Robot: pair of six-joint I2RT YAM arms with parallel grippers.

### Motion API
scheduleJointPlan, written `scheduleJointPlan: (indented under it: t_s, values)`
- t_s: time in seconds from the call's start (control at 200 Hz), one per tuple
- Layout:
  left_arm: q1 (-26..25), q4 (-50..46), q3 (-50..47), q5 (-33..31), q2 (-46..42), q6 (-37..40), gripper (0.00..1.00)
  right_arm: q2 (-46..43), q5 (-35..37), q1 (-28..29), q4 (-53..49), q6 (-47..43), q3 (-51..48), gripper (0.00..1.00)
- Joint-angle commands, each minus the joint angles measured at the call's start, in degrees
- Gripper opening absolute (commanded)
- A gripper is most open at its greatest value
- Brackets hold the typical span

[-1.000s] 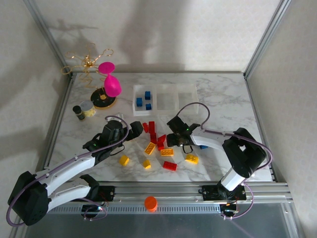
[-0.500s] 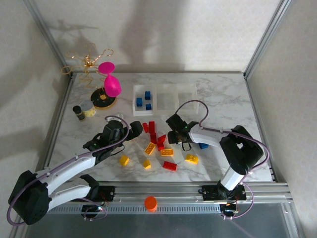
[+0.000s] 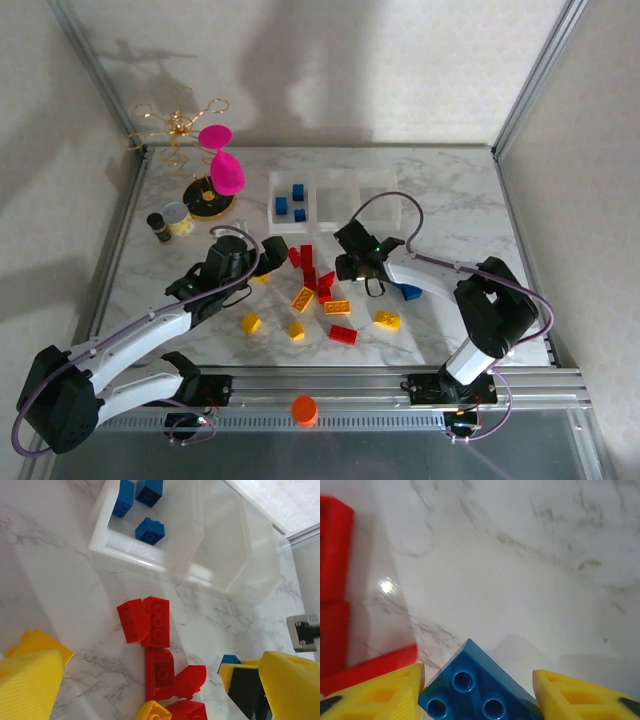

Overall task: Sort the legos into containers by color
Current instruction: Pick up the lego from the center of the table, then place the lego in the container.

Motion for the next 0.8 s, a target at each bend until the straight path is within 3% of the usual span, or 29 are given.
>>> scheduleJointPlan:
  t_s: [0.0, 0.33, 0.596, 0.796]
  values:
    - [1.7, -2.8, 2.1, -2.0, -2.0, 1.9, 1.0, 0.3, 1.9, -0.2, -0.6, -2.3, 5.9, 0.49]
    - [9.8, -4.4, 3.1, 1.8, -3.3, 3.6, 1.0, 13.6, 4.7, -0.2, 5.0, -5.8, 26.3, 0.5]
    - [13.2, -2.1, 2.5, 3.2, -1.7, 3.1, 1.0, 27.2, 7.4, -0.3, 5.8, -9.3, 43.5, 0.51]
    - [14.2, 0.2, 1.6, 3.5, -0.7, 2.0, 1.0, 33.4, 9.1, -0.4, 9.9, -13.1, 50.3, 0.52]
